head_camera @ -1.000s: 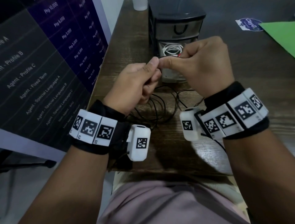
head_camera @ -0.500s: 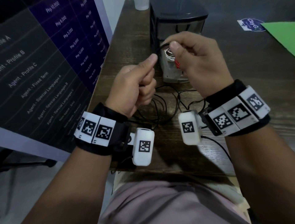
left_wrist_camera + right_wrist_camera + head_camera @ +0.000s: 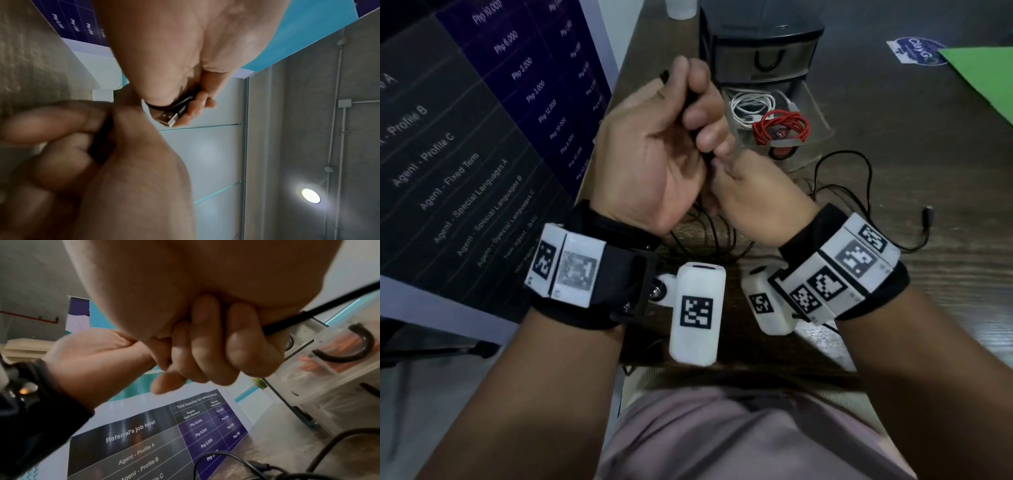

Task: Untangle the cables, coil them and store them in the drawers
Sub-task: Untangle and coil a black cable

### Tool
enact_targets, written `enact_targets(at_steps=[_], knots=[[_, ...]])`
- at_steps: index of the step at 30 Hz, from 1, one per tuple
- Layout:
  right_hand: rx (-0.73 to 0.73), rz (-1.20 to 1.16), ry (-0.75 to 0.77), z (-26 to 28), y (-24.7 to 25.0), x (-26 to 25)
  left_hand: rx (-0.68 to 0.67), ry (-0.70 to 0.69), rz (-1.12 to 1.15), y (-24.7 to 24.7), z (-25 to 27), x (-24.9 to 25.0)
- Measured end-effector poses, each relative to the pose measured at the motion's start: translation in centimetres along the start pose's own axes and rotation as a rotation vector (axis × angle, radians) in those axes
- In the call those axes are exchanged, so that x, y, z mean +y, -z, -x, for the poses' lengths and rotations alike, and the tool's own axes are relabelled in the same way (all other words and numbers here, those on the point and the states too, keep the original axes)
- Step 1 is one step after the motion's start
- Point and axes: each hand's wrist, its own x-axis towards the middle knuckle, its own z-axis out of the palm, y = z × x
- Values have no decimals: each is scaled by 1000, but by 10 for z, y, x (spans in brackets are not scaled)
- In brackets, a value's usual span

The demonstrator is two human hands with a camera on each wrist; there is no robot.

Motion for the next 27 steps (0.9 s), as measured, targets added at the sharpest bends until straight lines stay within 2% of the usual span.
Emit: enact_targets(at_steps=[4, 8, 12, 14, 17, 20, 24, 27], knots=[[-118, 28, 34, 7, 7, -7, 139, -58, -70, 5, -1, -3], [-169, 85, 38, 10, 11, -10, 243, -120, -258, 4, -2, -14], [-237, 75, 86, 15, 16, -9, 373, -221, -725, 18, -6, -17], [-235, 55, 104, 17, 20, -9, 412, -221, -947, 28, -5, -16], [-138, 35, 135, 16, 28, -9, 393, -143, -1148, 30, -1, -19], [7, 34, 145, 14, 36, -8, 355, -5, -1238, 28, 2, -23], [138, 37, 121, 15, 46, -10, 271, 180, -1284, 22, 3, -22], [229, 104, 132, 14, 46, -10, 212, 237, -1271, 19, 5, -21]])
